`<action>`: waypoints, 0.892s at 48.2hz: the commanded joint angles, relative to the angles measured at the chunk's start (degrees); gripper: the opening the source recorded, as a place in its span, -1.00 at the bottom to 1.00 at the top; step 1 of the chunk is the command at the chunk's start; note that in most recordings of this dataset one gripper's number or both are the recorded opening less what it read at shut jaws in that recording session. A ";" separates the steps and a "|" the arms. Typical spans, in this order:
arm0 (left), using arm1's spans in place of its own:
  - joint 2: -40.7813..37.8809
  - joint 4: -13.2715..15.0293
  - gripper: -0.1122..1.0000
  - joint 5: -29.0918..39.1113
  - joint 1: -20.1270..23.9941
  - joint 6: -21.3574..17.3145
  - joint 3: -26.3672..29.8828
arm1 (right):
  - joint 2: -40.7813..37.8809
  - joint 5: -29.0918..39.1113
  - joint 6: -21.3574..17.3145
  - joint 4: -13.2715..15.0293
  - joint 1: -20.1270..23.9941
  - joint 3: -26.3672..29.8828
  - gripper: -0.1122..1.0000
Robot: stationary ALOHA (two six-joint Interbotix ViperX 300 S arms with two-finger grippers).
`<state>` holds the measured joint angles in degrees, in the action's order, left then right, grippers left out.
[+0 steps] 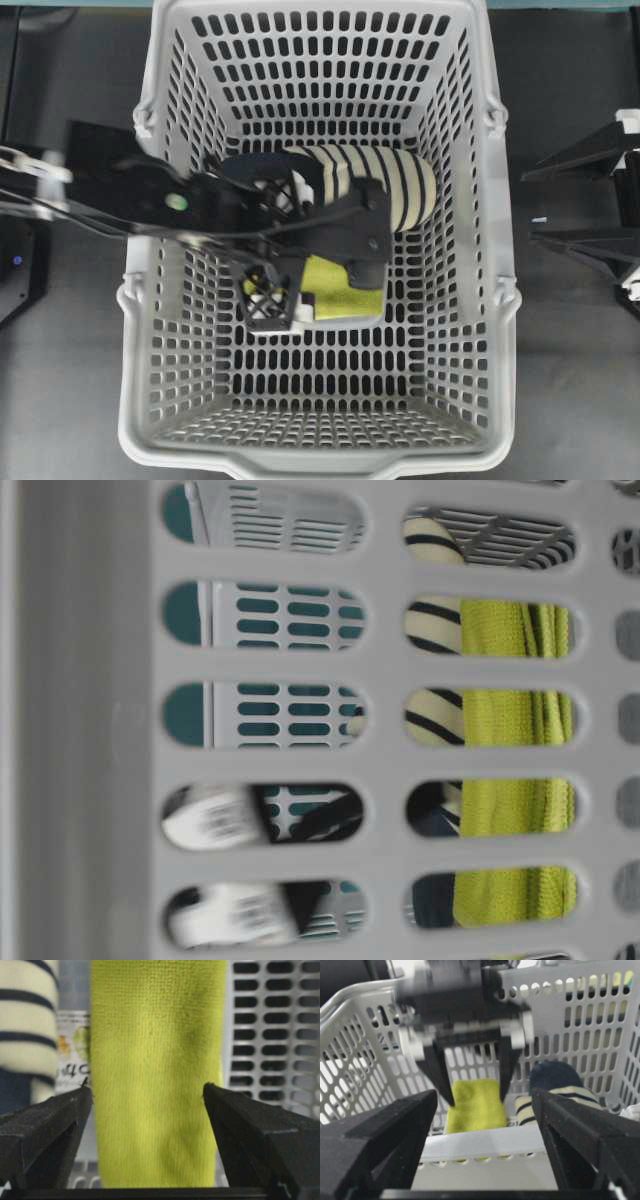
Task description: Pick up the yellow cloth from the shopping basket with the left arm.
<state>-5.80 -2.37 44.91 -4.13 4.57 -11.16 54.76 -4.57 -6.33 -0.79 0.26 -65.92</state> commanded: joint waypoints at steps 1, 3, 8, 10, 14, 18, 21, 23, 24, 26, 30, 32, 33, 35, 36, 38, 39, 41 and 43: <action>-1.58 -0.18 0.76 -1.85 -0.35 -0.35 1.14 | -0.35 -0.62 0.09 -0.09 0.00 1.14 0.52; -2.29 -0.09 0.76 -2.37 -0.53 -0.26 1.05 | -0.35 -0.62 0.09 -0.09 -0.09 1.05 0.52; -3.43 -0.18 0.75 -2.90 -0.53 0.00 0.35 | -0.35 -0.62 0.09 -0.09 0.00 0.88 0.52; -3.60 -0.18 0.75 -2.90 -0.53 0.09 0.00 | -0.26 -0.62 0.09 -0.18 0.00 0.79 0.52; -3.87 -0.18 0.74 -3.08 -0.62 0.26 -0.62 | -0.18 -0.62 0.09 -0.09 -0.09 0.62 0.52; -3.78 -0.09 0.72 -2.90 -0.79 -0.09 -1.14 | -0.18 -0.62 0.09 -0.18 -0.09 0.18 0.52; -3.60 -0.18 0.66 -2.46 -0.88 -0.35 -1.32 | 0.00 -0.62 0.09 -0.09 -0.09 -0.18 0.52; -3.60 -0.18 0.57 -2.37 -0.88 -0.62 -1.49 | 0.00 -0.62 0.09 -0.09 -0.09 -0.26 0.52; -3.60 -0.18 0.51 -2.29 -0.97 -0.70 -1.49 | 0.09 -0.62 0.09 -0.09 -0.09 -0.26 0.52; -3.60 -0.18 0.34 -2.20 -1.05 -0.70 -1.41 | 0.18 -0.62 0.09 -0.09 0.00 -0.26 0.52; -3.34 -0.18 -0.05 -2.11 -1.14 -0.88 -1.05 | 0.26 -0.70 0.09 -0.09 -0.09 -0.18 0.52; -2.99 -0.18 -0.27 -2.02 -1.05 -0.88 -0.79 | 0.35 -0.70 0.09 -0.09 -0.09 -0.18 0.52; -2.81 -0.18 -0.35 -2.02 -1.05 -0.88 -0.62 | 0.35 -0.62 0.09 -0.09 0.00 -0.18 0.52; -2.37 -0.18 -0.46 -1.93 -0.79 -0.88 -0.35 | 0.44 -0.70 0.09 -0.09 0.00 -0.26 0.52; -2.20 -0.09 -0.46 -1.85 -0.79 -0.88 -0.18 | 0.53 -0.62 0.09 -0.09 -0.09 -0.26 0.52; -1.76 -0.18 -0.46 -1.58 -0.70 -0.88 0.18 | 0.62 -0.70 0.09 -0.09 -0.09 -0.26 0.52; -1.49 -0.18 -0.46 -1.14 -0.62 -0.88 0.53 | 0.70 -0.70 0.09 -0.09 -0.09 -0.35 0.52; -1.14 -0.18 -0.46 -0.35 -0.44 -0.97 1.14 | 0.97 -0.70 0.09 -0.18 -0.09 -0.53 0.52; -0.70 -0.18 -0.46 0.88 -0.35 -0.97 1.93 | 1.14 -0.70 0.09 -0.09 -0.09 -0.62 0.52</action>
<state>-8.44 -2.37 44.38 -5.01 3.60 -11.34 55.81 -4.66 -6.33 -0.79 0.26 -66.88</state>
